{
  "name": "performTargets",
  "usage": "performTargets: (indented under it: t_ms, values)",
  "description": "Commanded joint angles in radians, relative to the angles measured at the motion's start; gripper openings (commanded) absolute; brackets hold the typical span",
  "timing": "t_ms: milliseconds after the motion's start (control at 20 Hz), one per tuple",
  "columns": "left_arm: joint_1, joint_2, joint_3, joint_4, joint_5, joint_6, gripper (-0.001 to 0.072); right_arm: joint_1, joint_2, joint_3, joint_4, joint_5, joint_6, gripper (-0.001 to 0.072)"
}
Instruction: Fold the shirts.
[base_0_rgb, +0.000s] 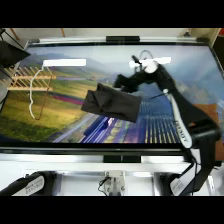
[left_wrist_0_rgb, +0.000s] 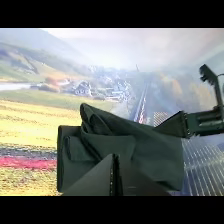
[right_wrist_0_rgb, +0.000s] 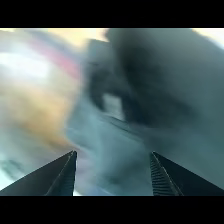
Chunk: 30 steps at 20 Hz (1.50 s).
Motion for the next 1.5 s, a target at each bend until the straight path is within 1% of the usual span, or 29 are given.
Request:
performTargets:
  t_ms: [0, 50, 100, 200, 300, 400, 550, 600, 650, 700, 750, 800, 900, 1000, 1100, 1300, 1450]
  values:
    - [0.000, 0.006, -0.039, 0.003, -0.006, 0.003, 0.0033, -0.134, 0.049, -0.002, -0.513, 0.340, 0.072, 0.0571]
    - [-0.006, 0.006, -0.046, 0.003, -0.003, 0.003, 0.0033, -0.167, 0.050, -0.022, -0.562, 0.394, 0.074, 0.0591]
    - [-0.013, 0.006, -0.052, 0.003, 0.001, 0.011, 0.0033, -0.192, 0.049, -0.055, -0.515, 0.396, 0.074, 0.0666]
    - [-0.045, 0.006, -0.060, 0.003, 0.001, 0.039, 0.0033, -0.209, 0.049, -0.159, -0.336, 0.296, 0.073, 0.0666]
    - [-0.075, 0.006, -0.066, 0.004, 0.002, 0.049, 0.0033, -0.187, 0.047, -0.235, -0.228, 0.161, 0.040, 0.0665]
    - [-0.093, 0.006, -0.069, 0.004, 0.001, 0.053, 0.0033, -0.155, 0.022, -0.248, -0.173, 0.099, -0.001, 0.0665]
    - [-0.096, 0.006, -0.070, 0.003, 0.002, 0.051, 0.0033, -0.116, -0.023, -0.248, -0.154, 0.062, -0.004, 0.0663]
    - [-0.098, 0.007, -0.070, -0.007, 0.002, 0.051, 0.0033, -0.108, -0.039, -0.248, -0.119, 0.050, -0.015, 0.0662]
    - [-0.102, 0.008, -0.070, -0.029, 0.002, 0.052, 0.0033, -0.106, -0.048, -0.248, -0.062, 0.045, -0.056, 0.0619]
    - [-0.107, 0.008, -0.069, -0.050, 0.002, 0.052, 0.0033, -0.106, -0.051, -0.248, 0.005, 0.044, -0.110, 0.0456]
    - [-0.109, 0.008, -0.069, -0.058, 0.002, 0.052, 0.0033, -0.106, -0.048, -0.246, 0.061, 0.045, -0.150, 0.0217]
    - [-0.115, 0.008, -0.069, -0.059, 0.002, 0.052, 0.0033, -0.113, -0.043, -0.233, 0.115, 0.061, -0.178, 0.0095]
    - [-0.123, 0.008, -0.069, -0.061, 0.008, 0.052, 0.0033, -0.133, -0.018, -0.173, 0.183, 0.125, -0.256, 0.0087]
    - [-0.126, 0.008, -0.070, -0.060, 0.019, 0.052, 0.0033, -0.166, 0.039, -0.084, 0.185, 0.188, -0.251, 0.0087]
    - [-0.126, 0.008, -0.070, -0.061, 0.028, 0.051, 0.0033, -0.217, 0.119, 0.010, 0.164, 0.241, -0.214, 0.0087]
    - [-0.133, 0.008, -0.070, -0.102, 0.028, 0.052, 0.0033, -0.379, 0.283, 0.117, -0.053, 0.324, -0.079, 0.0088]
    - [-0.154, 0.008, -0.070, -0.102, 0.028, 0.052, 0.0033, -0.554, 0.364, 0.117, -0.164, 0.417, -0.054, 0.0088]
